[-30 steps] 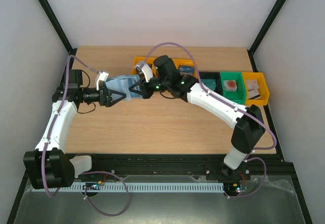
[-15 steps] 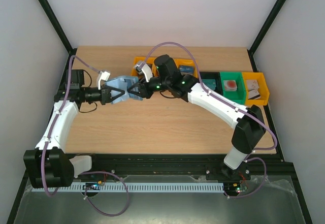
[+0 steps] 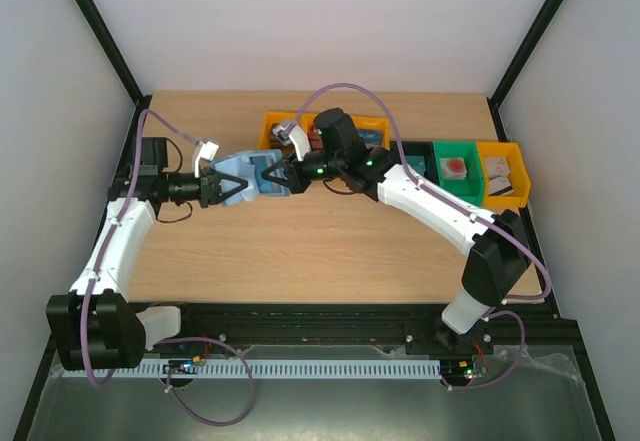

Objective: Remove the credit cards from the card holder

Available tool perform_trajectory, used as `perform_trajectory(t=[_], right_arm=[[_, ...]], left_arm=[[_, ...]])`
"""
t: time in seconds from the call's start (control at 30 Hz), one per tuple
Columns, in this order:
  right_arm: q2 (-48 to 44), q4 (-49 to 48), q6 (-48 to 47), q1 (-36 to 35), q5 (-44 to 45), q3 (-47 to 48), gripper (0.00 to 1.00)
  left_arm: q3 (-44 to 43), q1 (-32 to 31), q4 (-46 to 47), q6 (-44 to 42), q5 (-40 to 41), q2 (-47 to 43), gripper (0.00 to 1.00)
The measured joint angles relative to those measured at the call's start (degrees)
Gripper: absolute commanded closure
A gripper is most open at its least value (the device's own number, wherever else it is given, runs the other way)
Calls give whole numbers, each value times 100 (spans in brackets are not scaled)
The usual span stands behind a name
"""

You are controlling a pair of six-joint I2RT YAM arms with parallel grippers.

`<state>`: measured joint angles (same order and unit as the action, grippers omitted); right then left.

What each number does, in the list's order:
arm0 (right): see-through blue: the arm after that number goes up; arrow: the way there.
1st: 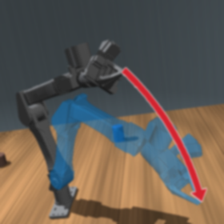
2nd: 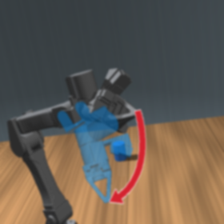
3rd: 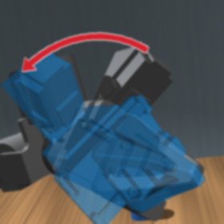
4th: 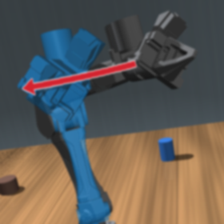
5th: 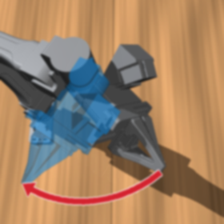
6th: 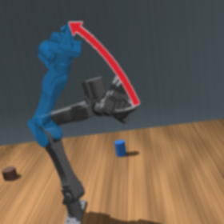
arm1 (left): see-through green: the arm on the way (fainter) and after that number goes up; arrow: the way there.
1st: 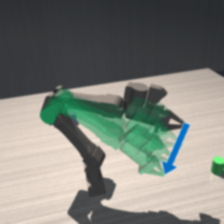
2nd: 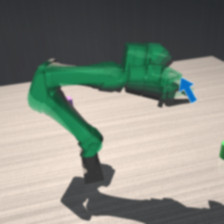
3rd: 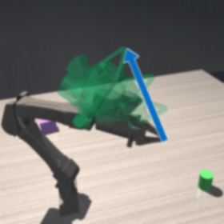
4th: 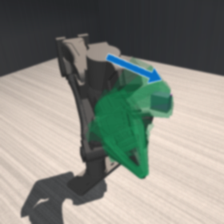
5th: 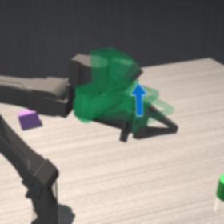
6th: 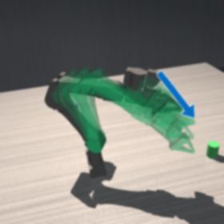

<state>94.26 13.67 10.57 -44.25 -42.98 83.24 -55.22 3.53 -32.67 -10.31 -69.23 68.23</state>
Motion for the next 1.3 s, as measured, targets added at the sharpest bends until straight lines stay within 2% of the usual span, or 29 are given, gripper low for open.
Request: perform_trajectory(t=[0.13,0.3,0.37,0.53,0.6,0.7,0.8,0.93,1.1,1.3], right_arm=[[-55,140,66,57,216,-59,98],[-55,393,341,116,938,-81,98],[-55,584,505,116,1419,-74,98],[111,1102,911,50,2747,192,98],[393,1342,1054,-33,3346,575,98],[946,1541,1169,-227,3716,1217,98],[1482,1443,1399,-411,3333,1690,98],[1803,1228,1644,-540,2549,1764,98],[1720,516,1779,-542,1438,1497,98],[1598,-278,2059,-337,555,1123,98]], left_arm=[[15,90,330,498,625,0,63],[195,396,809,1088,2015,0,53],[297,535,909,1233,2310,0,52],[343,640,1012,1412,2415,-13,55],[343,636,1016,1443,2221,-33,56],[343,525,1040,1478,1674,-44,58],[343,260,1060,1561,1156,-59,64],[345,2,1222,1755,785,-35,66],[369,2,1493,2098,640,105,70],[393,136,1556,2210,490,107,69]])
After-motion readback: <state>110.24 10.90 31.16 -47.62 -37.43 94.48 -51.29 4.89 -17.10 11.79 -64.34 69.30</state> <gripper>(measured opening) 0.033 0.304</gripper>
